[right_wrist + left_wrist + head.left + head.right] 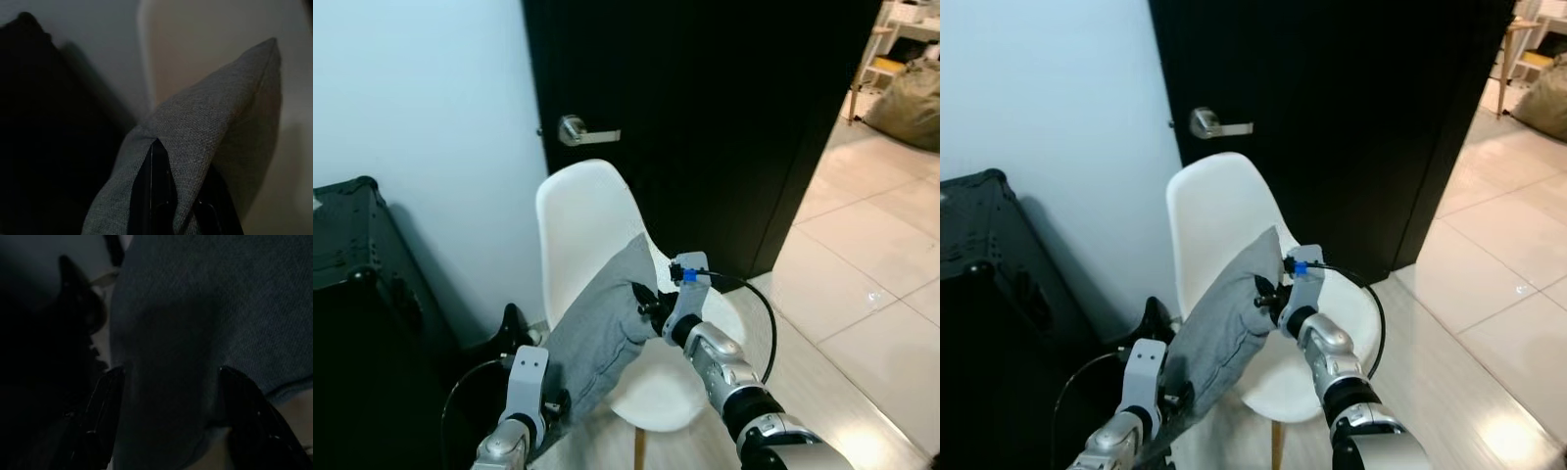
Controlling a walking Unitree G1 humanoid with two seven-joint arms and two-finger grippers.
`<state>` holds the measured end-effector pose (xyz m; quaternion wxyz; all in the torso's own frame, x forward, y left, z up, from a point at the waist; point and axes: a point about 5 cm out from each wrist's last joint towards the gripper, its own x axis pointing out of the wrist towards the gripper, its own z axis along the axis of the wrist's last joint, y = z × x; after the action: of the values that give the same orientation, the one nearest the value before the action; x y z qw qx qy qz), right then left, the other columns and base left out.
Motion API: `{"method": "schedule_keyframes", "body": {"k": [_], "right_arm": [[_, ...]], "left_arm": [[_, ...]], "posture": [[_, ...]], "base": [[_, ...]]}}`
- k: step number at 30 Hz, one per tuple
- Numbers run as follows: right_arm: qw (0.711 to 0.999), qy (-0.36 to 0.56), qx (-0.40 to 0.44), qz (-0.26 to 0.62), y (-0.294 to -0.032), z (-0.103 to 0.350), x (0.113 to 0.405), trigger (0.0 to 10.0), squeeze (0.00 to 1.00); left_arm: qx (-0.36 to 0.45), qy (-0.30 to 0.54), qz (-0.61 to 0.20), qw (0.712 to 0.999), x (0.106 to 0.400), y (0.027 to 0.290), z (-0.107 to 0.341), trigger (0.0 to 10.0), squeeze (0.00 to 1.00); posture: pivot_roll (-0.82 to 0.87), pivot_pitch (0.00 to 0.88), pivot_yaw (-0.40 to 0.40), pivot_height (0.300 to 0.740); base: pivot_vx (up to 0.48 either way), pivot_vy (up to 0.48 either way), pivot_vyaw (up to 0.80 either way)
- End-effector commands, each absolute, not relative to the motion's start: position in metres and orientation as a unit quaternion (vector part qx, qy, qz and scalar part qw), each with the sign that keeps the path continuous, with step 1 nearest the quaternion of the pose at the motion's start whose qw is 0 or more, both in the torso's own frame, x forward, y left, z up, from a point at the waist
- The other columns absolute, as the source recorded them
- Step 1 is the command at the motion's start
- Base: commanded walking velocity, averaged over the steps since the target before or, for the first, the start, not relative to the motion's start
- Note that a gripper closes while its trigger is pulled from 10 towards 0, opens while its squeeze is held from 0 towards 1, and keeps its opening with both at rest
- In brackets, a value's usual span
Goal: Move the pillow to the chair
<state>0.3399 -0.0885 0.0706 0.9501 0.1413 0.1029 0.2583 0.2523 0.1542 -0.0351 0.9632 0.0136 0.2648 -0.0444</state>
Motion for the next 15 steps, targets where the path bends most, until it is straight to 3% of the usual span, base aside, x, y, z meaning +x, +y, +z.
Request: {"method": "schedule_keyframes", "body": {"k": [1, 5, 12, 15], "right_arm": [[0.955, 0.07, 0.138, 0.253, -0.0937, 0.0837, 0.3469, 10.0, 0.0], [0.955, 0.07, 0.137, 0.254, -0.0934, 0.0838, 0.3467, 10.0, 0.0], [0.953, 0.065, 0.136, 0.263, -0.091, 0.0846, 0.3458, 10.0, 0.0], [0.949, 0.048, 0.136, 0.281, -0.0884, 0.0877, 0.3442, 10.0, 0.0]], "left_arm": [[0.014, 0.261, -0.049, 0.964, 0.2547, 0.1522, -0.0333, 10.0, 0.0], [0.012, 0.262, -0.046, 0.964, 0.2553, 0.152, -0.0331, 10.0, 0.0], [0.014, 0.26, -0.045, 0.964, 0.2579, 0.1503, -0.0314, 10.0, 0.0], [0.023, 0.26, -0.05, 0.964, 0.2579, 0.1482, -0.0314, 10.0, 0.0]], "posture": [[0.05, 0.0, 0.004, 0.74], [0.05, 0.0, 0.005, 0.74], [0.06, 0.0, 0.0, 0.74], [0.05, 0.0, -0.001, 0.74]], "base": [[0.371, 0.0, 0.0], [0.362, 0.0, 0.0], [0.0, 0.0, 0.0], [0.0, -0.436, 0.26]]}}
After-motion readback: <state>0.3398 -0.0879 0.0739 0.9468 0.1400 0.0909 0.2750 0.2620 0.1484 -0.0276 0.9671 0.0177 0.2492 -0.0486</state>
